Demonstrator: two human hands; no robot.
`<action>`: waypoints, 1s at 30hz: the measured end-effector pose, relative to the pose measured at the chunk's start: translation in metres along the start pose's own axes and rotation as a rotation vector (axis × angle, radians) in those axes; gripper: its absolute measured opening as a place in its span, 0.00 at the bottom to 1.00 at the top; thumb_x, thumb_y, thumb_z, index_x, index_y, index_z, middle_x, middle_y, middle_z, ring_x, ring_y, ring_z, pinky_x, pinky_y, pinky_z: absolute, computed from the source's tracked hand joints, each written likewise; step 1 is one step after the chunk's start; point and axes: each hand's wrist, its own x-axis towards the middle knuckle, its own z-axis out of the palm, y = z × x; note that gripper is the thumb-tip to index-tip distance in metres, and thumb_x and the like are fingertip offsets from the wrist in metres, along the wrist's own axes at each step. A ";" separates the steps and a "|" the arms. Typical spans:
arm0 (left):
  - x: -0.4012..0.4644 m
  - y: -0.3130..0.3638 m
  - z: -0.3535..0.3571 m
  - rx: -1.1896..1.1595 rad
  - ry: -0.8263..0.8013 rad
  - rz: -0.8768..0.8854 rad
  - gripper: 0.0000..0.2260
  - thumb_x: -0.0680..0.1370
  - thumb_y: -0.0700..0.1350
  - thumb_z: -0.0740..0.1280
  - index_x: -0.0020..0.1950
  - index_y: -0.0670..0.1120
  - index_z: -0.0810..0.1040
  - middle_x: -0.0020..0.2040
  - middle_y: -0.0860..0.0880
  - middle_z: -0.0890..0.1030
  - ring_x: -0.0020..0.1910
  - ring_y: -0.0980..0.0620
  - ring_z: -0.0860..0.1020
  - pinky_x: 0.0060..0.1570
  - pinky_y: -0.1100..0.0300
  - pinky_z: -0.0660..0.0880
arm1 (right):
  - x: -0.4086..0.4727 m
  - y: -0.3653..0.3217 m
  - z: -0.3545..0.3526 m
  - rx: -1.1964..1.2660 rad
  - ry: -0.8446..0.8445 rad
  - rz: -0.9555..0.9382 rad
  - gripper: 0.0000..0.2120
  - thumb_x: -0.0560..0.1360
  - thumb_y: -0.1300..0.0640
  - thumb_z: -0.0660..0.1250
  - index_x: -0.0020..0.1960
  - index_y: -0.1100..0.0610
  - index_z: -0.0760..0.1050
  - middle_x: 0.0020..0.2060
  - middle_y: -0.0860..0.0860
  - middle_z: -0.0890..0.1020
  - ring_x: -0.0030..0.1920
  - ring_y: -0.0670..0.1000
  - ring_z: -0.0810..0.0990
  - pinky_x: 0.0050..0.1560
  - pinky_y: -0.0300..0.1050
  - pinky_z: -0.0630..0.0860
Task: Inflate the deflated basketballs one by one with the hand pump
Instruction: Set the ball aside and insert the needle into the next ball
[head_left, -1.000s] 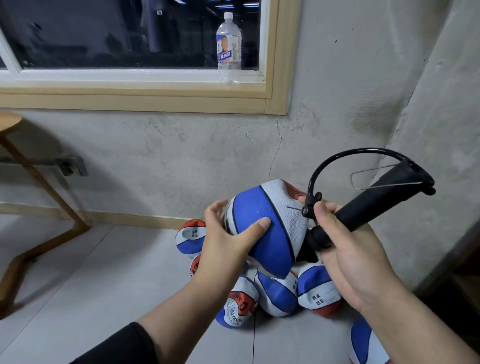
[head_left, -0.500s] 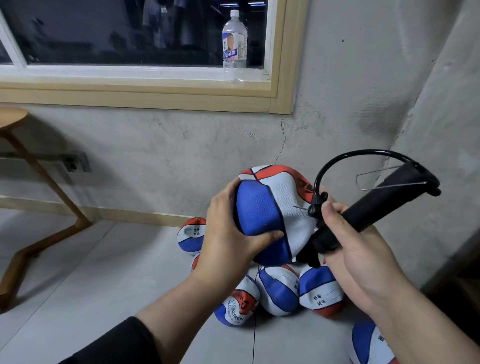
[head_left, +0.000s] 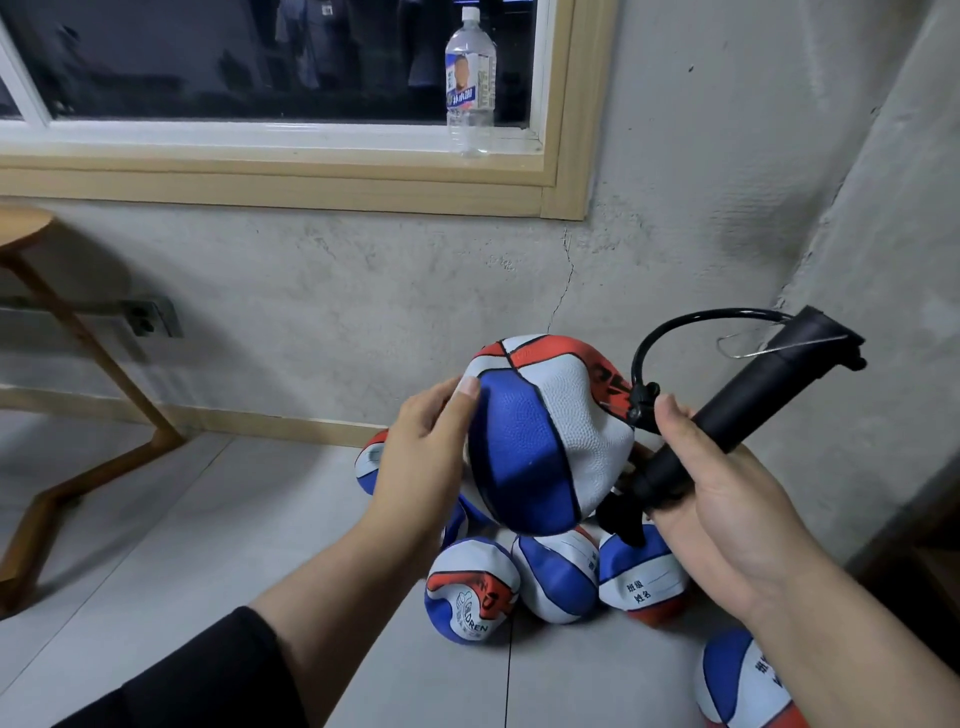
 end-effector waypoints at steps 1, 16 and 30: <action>0.002 0.000 0.001 -0.046 0.025 -0.049 0.12 0.82 0.57 0.68 0.59 0.51 0.84 0.54 0.55 0.87 0.58 0.57 0.83 0.60 0.54 0.78 | 0.000 0.000 0.000 -0.003 -0.006 0.003 0.19 0.78 0.49 0.67 0.61 0.61 0.81 0.61 0.62 0.83 0.65 0.60 0.81 0.65 0.59 0.78; 0.010 -0.015 0.001 -0.170 -0.021 -0.285 0.43 0.58 0.60 0.80 0.72 0.58 0.72 0.63 0.51 0.83 0.59 0.47 0.84 0.49 0.47 0.85 | 0.001 0.006 -0.001 -0.179 -0.057 0.015 0.24 0.74 0.44 0.73 0.60 0.61 0.79 0.62 0.55 0.83 0.69 0.57 0.78 0.70 0.59 0.72; 0.000 -0.010 0.004 0.260 0.014 0.304 0.41 0.69 0.54 0.74 0.80 0.58 0.60 0.65 0.67 0.69 0.69 0.68 0.68 0.68 0.70 0.64 | 0.002 -0.031 -0.006 -0.102 -0.082 0.008 0.21 0.70 0.48 0.75 0.56 0.59 0.77 0.67 0.65 0.77 0.68 0.55 0.74 0.70 0.63 0.70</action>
